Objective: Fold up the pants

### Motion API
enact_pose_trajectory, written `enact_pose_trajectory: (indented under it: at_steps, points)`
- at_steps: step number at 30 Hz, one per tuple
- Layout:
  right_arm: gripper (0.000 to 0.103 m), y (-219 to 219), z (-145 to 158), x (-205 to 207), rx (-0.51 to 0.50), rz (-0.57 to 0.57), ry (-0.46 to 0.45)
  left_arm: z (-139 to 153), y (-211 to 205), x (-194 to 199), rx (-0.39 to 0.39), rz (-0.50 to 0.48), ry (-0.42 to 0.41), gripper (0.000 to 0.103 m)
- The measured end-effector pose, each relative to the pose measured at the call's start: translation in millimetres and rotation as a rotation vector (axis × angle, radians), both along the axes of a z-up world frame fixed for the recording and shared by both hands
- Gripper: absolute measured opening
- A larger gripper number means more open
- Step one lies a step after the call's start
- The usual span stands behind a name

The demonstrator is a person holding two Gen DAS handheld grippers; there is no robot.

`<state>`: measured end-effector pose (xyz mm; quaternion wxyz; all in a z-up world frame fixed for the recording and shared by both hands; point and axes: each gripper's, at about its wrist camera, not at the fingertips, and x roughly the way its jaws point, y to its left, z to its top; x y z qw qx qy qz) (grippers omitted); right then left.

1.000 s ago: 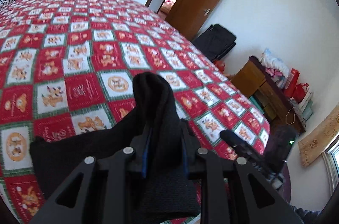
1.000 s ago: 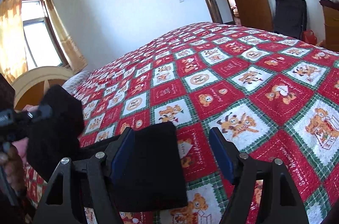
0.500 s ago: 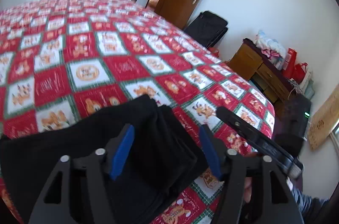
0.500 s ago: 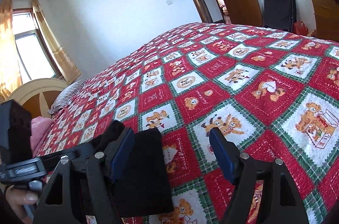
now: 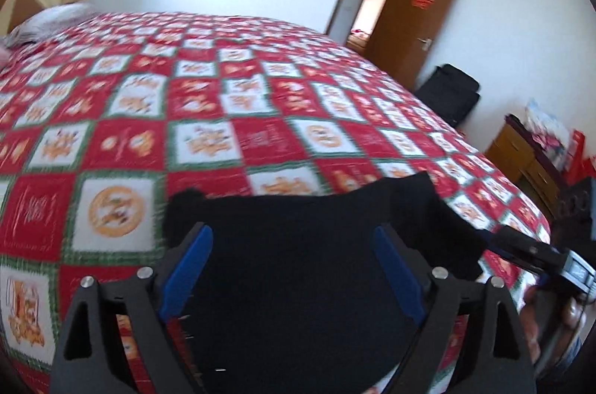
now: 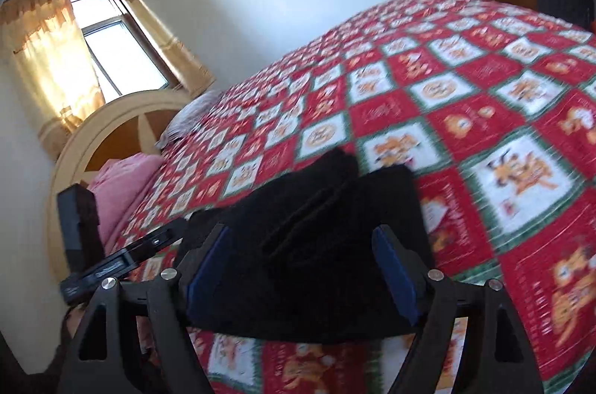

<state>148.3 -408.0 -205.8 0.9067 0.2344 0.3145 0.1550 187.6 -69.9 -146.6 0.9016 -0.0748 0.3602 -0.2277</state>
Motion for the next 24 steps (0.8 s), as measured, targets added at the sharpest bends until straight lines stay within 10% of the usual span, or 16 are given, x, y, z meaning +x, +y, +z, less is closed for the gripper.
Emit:
enact_pose_trajectory:
  at_steps: [8, 10, 11, 12, 24]
  points:
    - [0.079, 20, -11, 8, -0.057, -0.025, 0.068, -12, 0, -1, -0.02, 0.004, 0.018, 0.091]
    - [0.056, 20, -13, 10, -0.071, -0.037, 0.068, -13, 0, -2, -0.02, -0.001, 0.02, 0.091]
    - [0.025, 21, -12, 10, -0.077, -0.031, 0.068, -13, 0, -2, -0.02, 0.0, 0.019, 0.091]
    - [0.022, 22, -10, 11, -0.087, -0.026, 0.069, -13, -1, -2, -0.021, -0.001, 0.019, 0.091]
    - [0.016, -32, -32, -10, 0.029, -0.122, 0.125, -22, -14, -6, 0.04, -0.048, 0.012, 0.094]
